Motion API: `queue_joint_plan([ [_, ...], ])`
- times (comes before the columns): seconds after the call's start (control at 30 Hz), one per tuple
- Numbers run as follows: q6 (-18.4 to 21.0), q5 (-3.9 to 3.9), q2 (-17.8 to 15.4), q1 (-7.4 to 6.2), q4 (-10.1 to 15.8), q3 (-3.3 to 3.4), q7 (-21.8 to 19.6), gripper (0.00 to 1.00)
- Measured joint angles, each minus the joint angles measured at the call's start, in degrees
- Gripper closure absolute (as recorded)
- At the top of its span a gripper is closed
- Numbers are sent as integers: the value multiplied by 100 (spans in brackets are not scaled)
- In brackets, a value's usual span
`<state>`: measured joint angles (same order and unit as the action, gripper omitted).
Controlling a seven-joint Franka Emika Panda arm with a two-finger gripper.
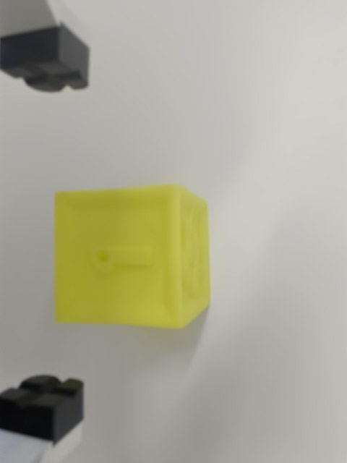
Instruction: Pick yellow cube
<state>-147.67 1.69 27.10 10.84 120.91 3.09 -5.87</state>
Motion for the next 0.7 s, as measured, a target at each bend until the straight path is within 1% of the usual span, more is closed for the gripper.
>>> queue_joint_plan([
  [0.27,-209,87,272,68,-74,0,380,0],
  [0.7,-536,185,710,72,-187,3,529,0],
])
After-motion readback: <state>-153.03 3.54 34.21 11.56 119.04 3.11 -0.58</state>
